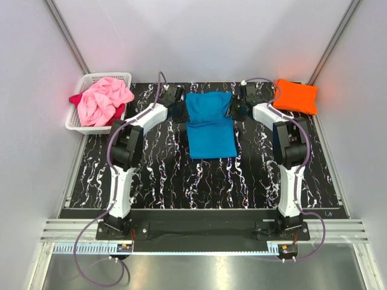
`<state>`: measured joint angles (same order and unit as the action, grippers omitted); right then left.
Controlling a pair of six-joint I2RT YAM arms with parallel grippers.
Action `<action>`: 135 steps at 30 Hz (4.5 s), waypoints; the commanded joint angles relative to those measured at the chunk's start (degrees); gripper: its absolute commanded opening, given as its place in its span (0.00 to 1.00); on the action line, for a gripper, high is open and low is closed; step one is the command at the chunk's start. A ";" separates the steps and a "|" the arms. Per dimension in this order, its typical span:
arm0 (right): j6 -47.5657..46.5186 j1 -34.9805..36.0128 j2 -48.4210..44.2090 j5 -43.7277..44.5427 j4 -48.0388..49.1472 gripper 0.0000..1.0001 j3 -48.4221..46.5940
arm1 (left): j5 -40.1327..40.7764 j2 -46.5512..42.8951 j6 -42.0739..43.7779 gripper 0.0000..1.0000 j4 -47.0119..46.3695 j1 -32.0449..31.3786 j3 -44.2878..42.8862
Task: Fold and stack the t-shirts
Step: Fold the tshirt
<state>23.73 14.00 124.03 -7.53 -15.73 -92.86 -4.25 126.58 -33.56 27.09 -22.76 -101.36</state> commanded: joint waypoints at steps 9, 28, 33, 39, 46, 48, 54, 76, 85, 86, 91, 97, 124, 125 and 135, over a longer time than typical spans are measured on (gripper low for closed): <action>-1.14 -2.84 -4.67 1.46 2.02 0.53 -1.28 | 13.48 -19.08 -1.86 0.33 -26.01 2.19 22.58; 5.80 -2.75 -29.63 -13.38 7.36 0.60 37.99 | -21.58 -33.33 -17.68 0.41 -30.95 1.14 53.80; 7.91 -2.75 -29.28 -18.04 12.55 0.59 43.11 | -25.19 -31.40 -18.82 0.41 -36.13 0.53 54.95; 7.74 -2.75 -28.84 -18.14 13.70 0.57 45.05 | -27.04 -26.49 -21.02 0.41 -40.71 0.62 53.73; 7.65 -2.75 -27.18 -16.47 14.41 0.57 44.61 | -26.60 -21.21 -21.81 0.41 -42.04 0.62 52.67; 7.65 -2.75 -26.91 -16.20 14.41 0.56 44.43 | -26.42 -20.50 -21.63 0.41 -42.03 0.62 52.50; 7.56 -2.75 -25.33 -15.85 14.76 0.52 44.52 | -26.33 -17.96 -21.90 0.41 -43.00 0.53 51.97; 11.16 1.89 -46.12 -16.03 4.22 0.00 53.73 | -16.68 -34.20 -14.08 0.00 -24.81 -2.11 58.73; 18.02 13.24 -62.23 -9.17 -3.25 0.00 60.07 | -11.05 -57.84 -13.28 0.00 -14.36 -6.06 65.85; 19.33 14.12 -63.55 -8.47 -4.74 0.00 60.60 | -10.43 -59.68 -13.28 0.00 -11.91 -7.11 66.20; 20.66 15.44 -72.95 -6.10 -11.42 0.00 62.19 | -8.14 -67.86 -14.16 0.00 -7.06 -9.31 66.47; 18.73 15.53 -78.32 -0.57 -18.37 0.00 57.36 | -5.60 -68.93 -13.99 0.00 -3.81 -10.28 63.58; -1.57 3.15 -27.19 8.25 -0.01 0.00 17.64 | 9.44 -30.71 -7.93 0.00 1.91 -4.06 23.68; -1.93 2.79 -24.21 7.62 0.43 0.00 14.93 | 9.35 -28.52 -7.66 0.00 2.17 -3.43 22.54; -4.30 1.73 -7.85 0.94 1.84 0.00 -1.17 | 11.54 -20.59 -6.34 0.00 4.29 0.96 11.63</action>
<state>22.17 17.23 113.56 -6.52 -16.14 -88.29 2.46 106.02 -41.82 29.06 -23.40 -86.32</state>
